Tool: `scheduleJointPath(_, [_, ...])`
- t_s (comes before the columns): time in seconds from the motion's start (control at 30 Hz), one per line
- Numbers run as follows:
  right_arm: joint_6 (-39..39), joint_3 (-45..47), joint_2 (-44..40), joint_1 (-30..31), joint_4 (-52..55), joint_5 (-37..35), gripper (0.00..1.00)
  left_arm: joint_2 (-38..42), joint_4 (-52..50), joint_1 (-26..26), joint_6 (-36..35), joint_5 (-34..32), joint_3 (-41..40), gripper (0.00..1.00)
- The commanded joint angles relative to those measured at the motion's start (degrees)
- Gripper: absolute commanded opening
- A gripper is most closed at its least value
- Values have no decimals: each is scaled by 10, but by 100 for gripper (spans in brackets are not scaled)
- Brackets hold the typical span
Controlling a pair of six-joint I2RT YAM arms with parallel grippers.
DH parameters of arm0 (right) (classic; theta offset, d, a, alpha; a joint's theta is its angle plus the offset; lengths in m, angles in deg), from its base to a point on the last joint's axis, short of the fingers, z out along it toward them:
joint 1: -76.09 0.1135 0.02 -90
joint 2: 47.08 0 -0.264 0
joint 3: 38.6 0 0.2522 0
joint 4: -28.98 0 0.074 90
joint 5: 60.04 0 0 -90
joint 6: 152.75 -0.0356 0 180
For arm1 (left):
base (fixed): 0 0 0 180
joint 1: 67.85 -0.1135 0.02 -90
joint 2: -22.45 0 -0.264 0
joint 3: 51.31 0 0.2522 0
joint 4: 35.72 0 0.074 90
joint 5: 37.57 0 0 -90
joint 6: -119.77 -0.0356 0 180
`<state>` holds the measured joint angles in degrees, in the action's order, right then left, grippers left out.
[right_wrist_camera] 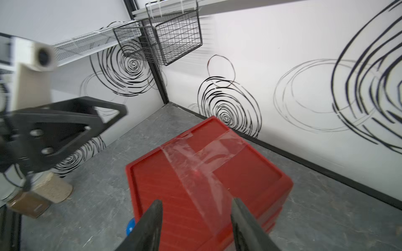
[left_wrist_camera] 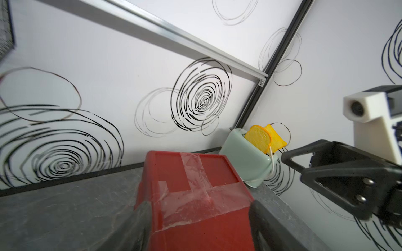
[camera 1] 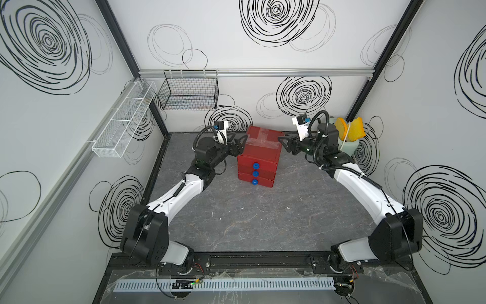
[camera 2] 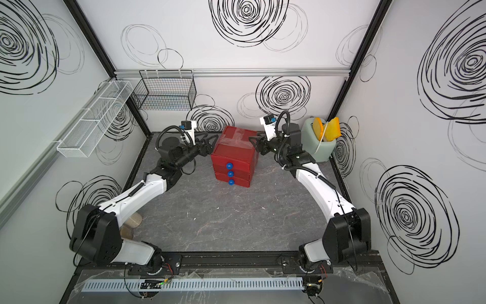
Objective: Take the sponge out of the drawer
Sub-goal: Open the drawer in the storage box.
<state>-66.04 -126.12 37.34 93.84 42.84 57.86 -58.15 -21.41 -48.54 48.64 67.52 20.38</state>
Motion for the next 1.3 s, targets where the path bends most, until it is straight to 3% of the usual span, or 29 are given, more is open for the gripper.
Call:
scheduleJointPath(0.0, [58, -47, 76, -4, 68, -6, 49, 74, -45, -3, -59, -80, -33, 71])
scheduleJointPath(0.1, [81, -90, 132, -3, 91, -14, 47, 145, -73, 26, -60, -122, -97, 62])
scheduleJointPath(0.27, [108, -128, 169, 9, 102, -37, 51, 216, -120, 161, -58, -229, -179, 67])
scheduleJointPath(0.37, [118, -137, 180, 10, 105, -40, 51, 226, -107, 235, -54, -267, -220, 66])
scheduleJointPath(0.53, [128, -132, 190, 17, 116, -51, 51, 188, -70, 298, -44, -307, -230, 66])
scheduleJointPath(0.97, [108, -57, 160, 24, 81, -41, 51, 59, 52, 268, -53, -341, -197, 69])
scheduleJointPath(1.27, [98, -52, 165, 28, 74, -32, 51, 25, 102, 224, -34, -303, -199, 67])
